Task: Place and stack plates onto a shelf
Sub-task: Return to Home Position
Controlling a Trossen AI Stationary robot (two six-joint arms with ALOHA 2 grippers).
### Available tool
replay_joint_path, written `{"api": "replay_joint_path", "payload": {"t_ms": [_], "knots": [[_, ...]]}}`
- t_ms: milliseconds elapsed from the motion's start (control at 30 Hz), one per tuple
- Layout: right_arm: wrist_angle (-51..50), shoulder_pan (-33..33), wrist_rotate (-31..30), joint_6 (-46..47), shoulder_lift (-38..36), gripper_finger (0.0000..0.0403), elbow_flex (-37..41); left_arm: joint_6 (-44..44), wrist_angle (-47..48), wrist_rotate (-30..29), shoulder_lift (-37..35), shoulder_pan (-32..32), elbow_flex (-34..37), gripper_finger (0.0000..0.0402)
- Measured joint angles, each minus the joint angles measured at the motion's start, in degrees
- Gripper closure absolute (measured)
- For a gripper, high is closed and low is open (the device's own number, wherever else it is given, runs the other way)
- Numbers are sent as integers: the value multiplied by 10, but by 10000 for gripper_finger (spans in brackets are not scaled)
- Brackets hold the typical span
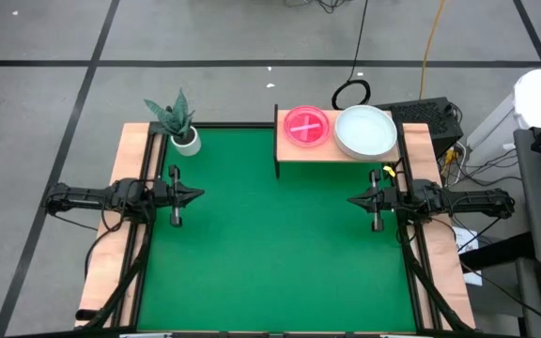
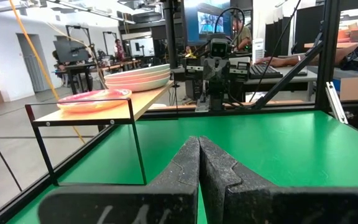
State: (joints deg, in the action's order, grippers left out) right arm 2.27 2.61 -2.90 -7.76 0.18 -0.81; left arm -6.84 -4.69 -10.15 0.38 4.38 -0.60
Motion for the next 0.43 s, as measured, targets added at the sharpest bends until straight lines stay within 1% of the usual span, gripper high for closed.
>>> {"api": "replay_joint_path", "payload": {"t_ms": [433], "knots": [[0, 0, 0, 0, 0, 403, 0, 0, 0, -3, 0, 0, 0, 400]]}}
